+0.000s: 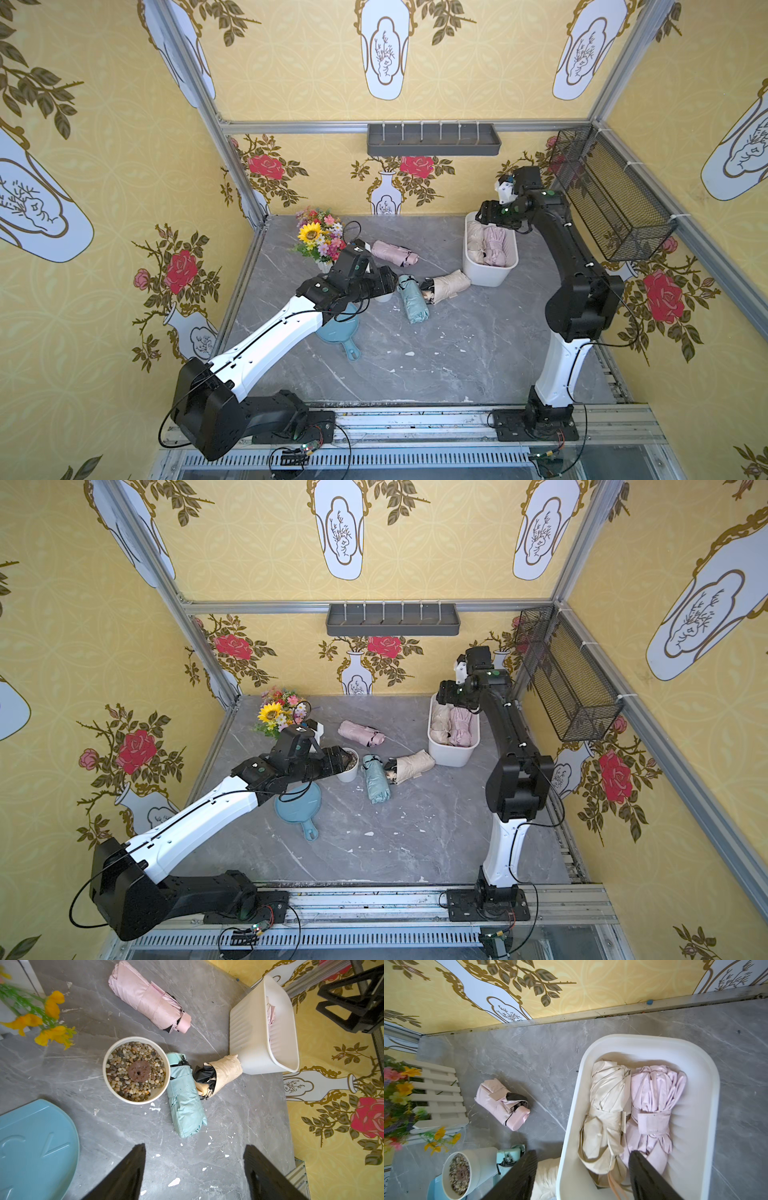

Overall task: Put the umbrella into the storage box
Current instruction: Place the umbrella in the storage box.

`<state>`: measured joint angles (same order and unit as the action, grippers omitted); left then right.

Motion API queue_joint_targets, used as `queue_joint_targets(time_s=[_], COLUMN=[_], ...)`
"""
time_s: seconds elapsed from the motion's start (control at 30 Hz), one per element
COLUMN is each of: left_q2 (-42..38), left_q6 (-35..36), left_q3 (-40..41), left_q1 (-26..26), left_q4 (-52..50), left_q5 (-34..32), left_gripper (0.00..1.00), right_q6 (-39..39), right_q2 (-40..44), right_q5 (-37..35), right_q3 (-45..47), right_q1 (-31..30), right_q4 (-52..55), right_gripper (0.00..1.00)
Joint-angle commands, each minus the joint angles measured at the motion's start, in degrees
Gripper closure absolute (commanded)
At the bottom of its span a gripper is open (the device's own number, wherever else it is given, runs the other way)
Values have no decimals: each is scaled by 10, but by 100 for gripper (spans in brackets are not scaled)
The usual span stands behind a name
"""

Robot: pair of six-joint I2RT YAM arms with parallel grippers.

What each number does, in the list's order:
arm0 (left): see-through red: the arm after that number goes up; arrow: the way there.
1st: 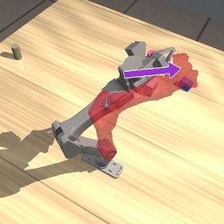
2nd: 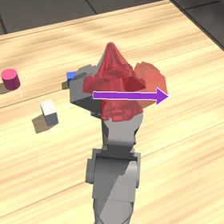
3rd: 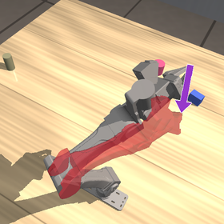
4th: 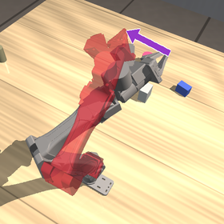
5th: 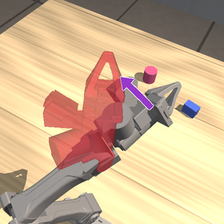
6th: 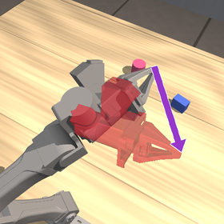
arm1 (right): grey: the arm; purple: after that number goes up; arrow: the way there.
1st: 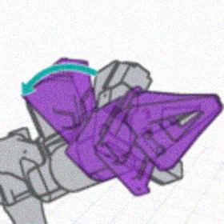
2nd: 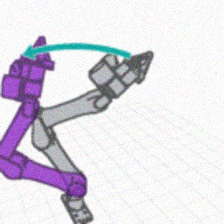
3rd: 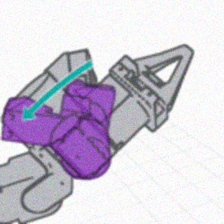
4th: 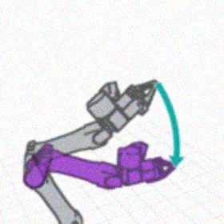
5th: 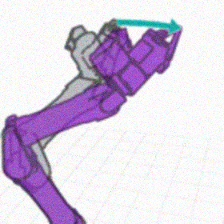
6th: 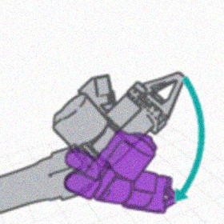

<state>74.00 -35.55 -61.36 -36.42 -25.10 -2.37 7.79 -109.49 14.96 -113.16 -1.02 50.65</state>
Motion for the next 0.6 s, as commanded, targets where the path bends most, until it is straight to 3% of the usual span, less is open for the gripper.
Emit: queue_joint_targets(time_s=[0.0,0.4,0.57], left_q2=[3,148,214], left_q6=[-30,-171,-190], left_q3=[-6,-102,-139], left_q1=[-7,-119,-126], left_q4=[-24,-125,-126], left_q5=[-14,-74,-80], left_gripper=[22,27,26], right_q6=[9,56,85], right_q2=[53,234,281], right_q5=[1,47,57], right_q3=[51,295,357], right_q1=[2,-9,-36], right_q4=[3,-17,-33], right_gripper=[26,29,29])
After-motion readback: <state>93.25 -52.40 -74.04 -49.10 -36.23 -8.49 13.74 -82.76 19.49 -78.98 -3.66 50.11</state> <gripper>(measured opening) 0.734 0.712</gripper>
